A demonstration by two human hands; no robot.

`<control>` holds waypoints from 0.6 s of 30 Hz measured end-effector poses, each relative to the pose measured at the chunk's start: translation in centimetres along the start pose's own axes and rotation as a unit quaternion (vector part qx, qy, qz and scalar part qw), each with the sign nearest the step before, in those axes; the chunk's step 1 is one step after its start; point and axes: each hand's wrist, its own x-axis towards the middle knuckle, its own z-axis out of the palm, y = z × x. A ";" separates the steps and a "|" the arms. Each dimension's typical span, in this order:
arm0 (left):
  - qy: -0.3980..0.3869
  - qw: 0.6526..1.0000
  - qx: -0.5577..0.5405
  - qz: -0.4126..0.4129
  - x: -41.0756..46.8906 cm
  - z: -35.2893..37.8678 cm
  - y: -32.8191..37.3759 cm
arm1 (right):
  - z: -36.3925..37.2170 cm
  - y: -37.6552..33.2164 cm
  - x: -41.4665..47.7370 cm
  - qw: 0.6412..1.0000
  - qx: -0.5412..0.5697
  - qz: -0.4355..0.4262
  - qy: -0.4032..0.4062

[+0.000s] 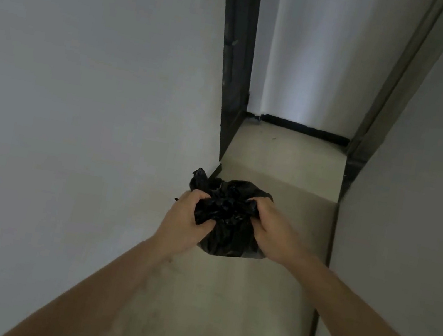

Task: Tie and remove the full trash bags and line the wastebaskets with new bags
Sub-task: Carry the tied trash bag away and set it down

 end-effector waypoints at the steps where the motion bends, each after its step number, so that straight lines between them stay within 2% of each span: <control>1: -0.009 1.000 -0.001 0.000 2.8 0.6 -0.5 | -0.1 1.8 2.4 1.000 0.003 0.000 0.003; 4: -0.019 1.000 0.000 -0.012 11.1 2.3 -2.7 | 0.2 6.9 10.3 1.000 0.002 0.001 -0.013; 8: -0.010 0.995 -0.041 -0.085 20.7 2.8 -5.2 | 0.7 11.8 20.6 0.997 0.000 -0.008 -0.081; 13: -0.008 0.993 0.044 -0.108 29.8 1.5 -9.1 | 1.7 14.5 31.7 0.988 -0.002 -0.012 -0.151; 18: -0.016 0.983 0.058 -0.172 38.8 1.3 -16.2 | 6.0 18.6 41.9 0.975 -0.019 -0.025 -0.219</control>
